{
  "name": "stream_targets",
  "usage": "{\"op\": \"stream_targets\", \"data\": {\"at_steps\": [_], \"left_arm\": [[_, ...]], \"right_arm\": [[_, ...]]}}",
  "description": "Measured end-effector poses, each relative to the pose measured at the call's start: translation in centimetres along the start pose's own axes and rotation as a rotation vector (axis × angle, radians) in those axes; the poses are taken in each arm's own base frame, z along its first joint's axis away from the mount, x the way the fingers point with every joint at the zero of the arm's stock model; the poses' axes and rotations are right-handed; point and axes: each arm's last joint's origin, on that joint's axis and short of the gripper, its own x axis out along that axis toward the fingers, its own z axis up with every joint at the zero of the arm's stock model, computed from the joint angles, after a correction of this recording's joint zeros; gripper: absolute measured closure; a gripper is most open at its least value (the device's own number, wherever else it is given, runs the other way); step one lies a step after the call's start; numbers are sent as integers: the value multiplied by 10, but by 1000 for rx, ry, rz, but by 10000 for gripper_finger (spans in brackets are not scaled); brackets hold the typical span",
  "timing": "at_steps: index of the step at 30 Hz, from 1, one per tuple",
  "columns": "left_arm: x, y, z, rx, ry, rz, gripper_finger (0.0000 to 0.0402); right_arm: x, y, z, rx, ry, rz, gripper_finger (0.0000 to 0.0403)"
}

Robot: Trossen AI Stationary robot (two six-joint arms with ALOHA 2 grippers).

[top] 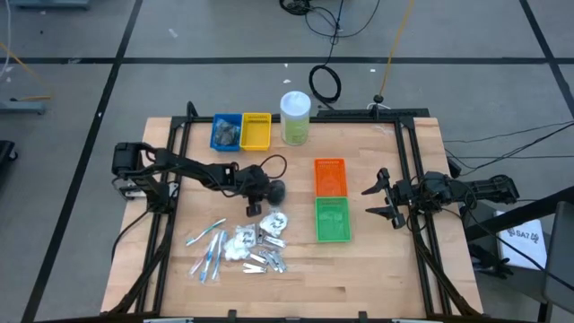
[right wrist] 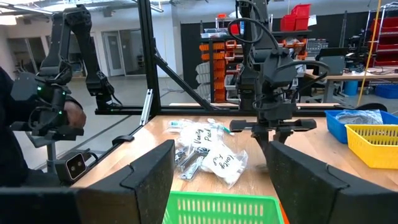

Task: Pick & Place Travel size toiletries
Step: Put the black hairbrush into the blue bin

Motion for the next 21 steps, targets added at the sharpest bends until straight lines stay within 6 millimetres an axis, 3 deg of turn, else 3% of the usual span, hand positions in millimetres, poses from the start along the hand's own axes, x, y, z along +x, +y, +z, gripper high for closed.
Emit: {"op": "stream_targets", "data": {"at_steps": [2,10,21], "left_arm": [[0,0,0,6,0,1,388],[-11,1,8,2,-25,55,398],[-83,10,25,-1,-227,275,400]], "right_arm": [[0,0,0,0,0,0,161],[0,0,0,0,0,0,161],[0,0,0,0,1,-1,161]]}}
